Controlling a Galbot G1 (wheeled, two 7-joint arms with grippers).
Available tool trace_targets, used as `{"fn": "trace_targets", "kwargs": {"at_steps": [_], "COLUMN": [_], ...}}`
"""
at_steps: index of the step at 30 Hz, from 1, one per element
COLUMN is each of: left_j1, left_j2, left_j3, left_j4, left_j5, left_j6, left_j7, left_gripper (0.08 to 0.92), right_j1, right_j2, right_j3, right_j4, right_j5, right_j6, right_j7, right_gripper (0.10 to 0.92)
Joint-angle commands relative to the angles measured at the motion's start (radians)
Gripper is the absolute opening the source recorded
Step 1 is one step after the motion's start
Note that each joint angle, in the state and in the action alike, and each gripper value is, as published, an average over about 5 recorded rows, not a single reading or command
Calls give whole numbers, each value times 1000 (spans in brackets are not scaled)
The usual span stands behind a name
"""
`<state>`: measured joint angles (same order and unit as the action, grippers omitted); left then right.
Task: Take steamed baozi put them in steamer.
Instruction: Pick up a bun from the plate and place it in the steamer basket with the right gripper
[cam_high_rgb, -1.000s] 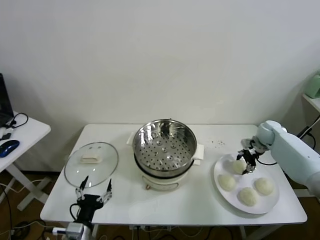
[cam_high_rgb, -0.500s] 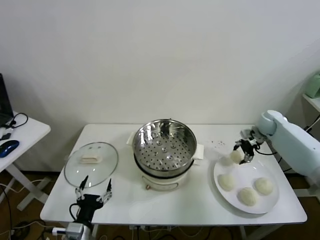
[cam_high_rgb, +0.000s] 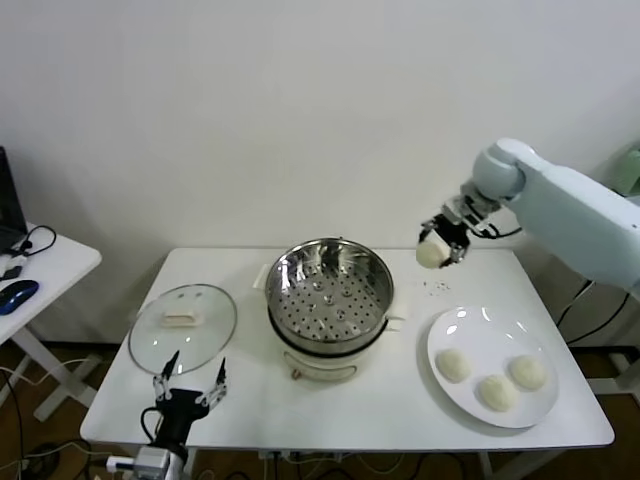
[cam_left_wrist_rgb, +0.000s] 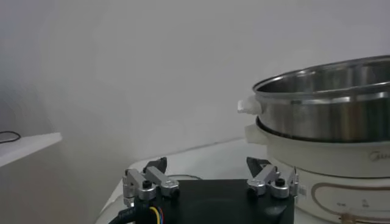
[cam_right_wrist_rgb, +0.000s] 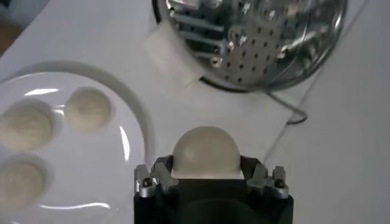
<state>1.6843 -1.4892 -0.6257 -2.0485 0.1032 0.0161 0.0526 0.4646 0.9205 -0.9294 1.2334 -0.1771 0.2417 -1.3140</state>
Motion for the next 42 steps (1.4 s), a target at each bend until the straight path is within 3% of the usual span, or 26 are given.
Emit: {"fn": "trace_targets", "kwargs": {"at_steps": [1,20,42], "left_j1": [1,6,-37], "left_j2": [2,3,-4], "left_j3": [-1,-5,-31], "left_j4": [-3,-31,-20], "left_j5": [-1,-10,-36], "left_j6": [2,5,23], "left_j7": [1,9,18], "left_gripper": [823,823,823], "right_j1": [74,-165,-231], "right_j2": [177,431,474], "right_j3": [-78,-19,-6], "right_j4": [104,-151,-250], "right_j5": [-137,-519,-580], "right_j6": [91,252,271], "right_j7": [-5,69,104], "right_gripper": [712,712,721]}}
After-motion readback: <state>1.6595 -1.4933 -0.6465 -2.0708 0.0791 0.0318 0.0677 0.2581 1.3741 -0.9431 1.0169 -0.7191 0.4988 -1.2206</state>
